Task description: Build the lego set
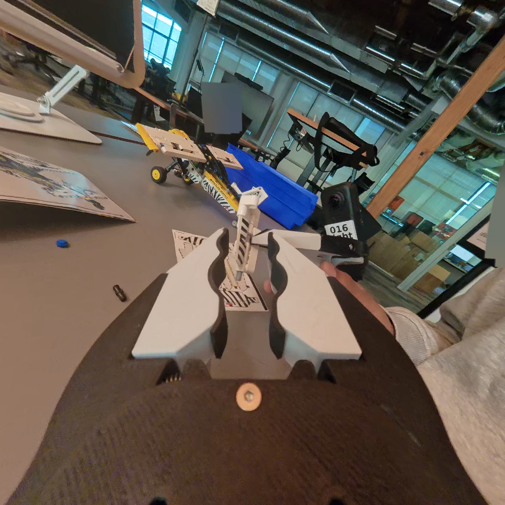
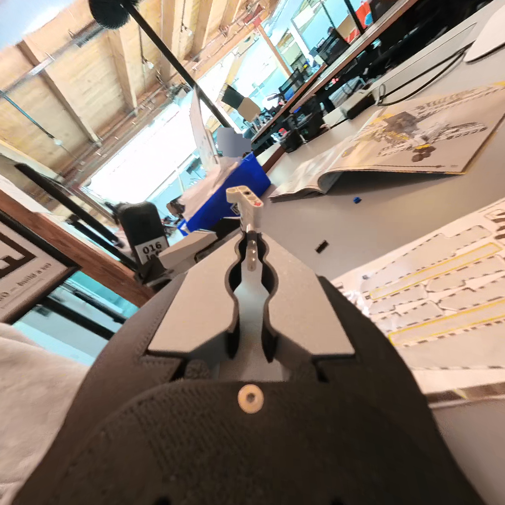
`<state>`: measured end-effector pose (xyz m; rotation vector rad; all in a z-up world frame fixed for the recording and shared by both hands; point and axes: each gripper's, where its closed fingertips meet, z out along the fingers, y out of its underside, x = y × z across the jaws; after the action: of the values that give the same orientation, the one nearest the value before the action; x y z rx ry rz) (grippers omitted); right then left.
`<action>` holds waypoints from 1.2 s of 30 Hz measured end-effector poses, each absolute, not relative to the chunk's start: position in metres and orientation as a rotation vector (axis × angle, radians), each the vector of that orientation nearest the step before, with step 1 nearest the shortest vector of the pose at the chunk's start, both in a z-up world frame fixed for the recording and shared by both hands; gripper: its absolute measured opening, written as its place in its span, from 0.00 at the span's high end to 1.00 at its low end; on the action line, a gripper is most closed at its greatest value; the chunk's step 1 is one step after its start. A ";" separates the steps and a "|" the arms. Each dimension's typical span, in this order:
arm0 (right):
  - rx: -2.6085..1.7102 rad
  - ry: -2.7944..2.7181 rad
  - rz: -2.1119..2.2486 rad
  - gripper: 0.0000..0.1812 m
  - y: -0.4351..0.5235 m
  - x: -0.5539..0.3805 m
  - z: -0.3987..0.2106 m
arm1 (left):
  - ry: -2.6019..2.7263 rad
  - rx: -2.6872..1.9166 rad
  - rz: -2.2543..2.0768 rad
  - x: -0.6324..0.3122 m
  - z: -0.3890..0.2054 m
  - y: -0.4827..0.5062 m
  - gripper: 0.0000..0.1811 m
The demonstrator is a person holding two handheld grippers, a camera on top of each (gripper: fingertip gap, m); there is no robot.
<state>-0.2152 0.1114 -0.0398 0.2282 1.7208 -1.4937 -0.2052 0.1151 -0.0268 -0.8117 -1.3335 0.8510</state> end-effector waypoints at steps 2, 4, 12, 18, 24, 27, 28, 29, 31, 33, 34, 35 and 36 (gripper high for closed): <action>0.204 1.797 -1.527 0.97 0.114 -0.216 -0.042 | -1.329 -0.806 0.835 -0.205 -0.027 0.116 0.86; 0.162 1.852 -1.571 0.97 0.118 -0.215 -0.041 | -1.328 -0.809 0.837 -0.205 -0.027 0.116 0.87; 0.071 1.873 -1.600 0.97 0.132 -0.207 -0.035 | -1.287 -0.867 0.763 -0.210 -0.027 0.131 0.96; 0.166 2.035 -1.568 0.96 0.127 -0.217 -0.050 | -1.388 -1.012 0.989 -0.216 -0.035 0.136 0.99; 0.166 2.100 -1.593 0.94 0.126 -0.219 -0.045 | -1.380 -0.979 1.006 -0.215 -0.032 0.134 1.00; 0.135 2.007 -1.605 0.76 0.128 -0.223 -0.036 | -1.372 -0.838 0.888 -0.209 -0.030 0.121 1.00; 0.124 1.971 -1.627 0.72 0.130 -0.228 -0.030 | -1.370 -0.800 0.852 -0.208 -0.030 0.117 1.00; 0.110 1.939 -1.652 0.71 0.132 -0.234 -0.025 | -1.363 -0.766 0.811 -0.207 -0.029 0.115 1.00; 0.065 1.921 -1.683 0.70 0.135 -0.246 -0.021 | -1.340 -0.699 0.720 -0.206 -0.027 0.111 1.00; -0.030 1.946 -1.691 0.70 0.137 -0.253 -0.021 | -1.318 -0.643 0.601 -0.208 -0.024 0.108 1.00; -0.102 1.972 -1.691 0.70 0.138 -0.254 -0.021 | -1.313 -0.627 0.534 -0.210 -0.024 0.109 1.00; -0.183 1.999 -1.698 0.70 0.140 -0.255 -0.021 | -1.306 -0.629 0.459 -0.212 -0.024 0.111 1.00; -0.268 2.022 -1.712 0.71 0.141 -0.255 -0.020 | -1.302 -0.643 0.388 -0.216 -0.024 0.114 1.00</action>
<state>-0.2554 0.1407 -0.0202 -0.2681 2.0221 -1.7121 -0.2155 0.1144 -0.0237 -0.6426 -1.3022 0.3884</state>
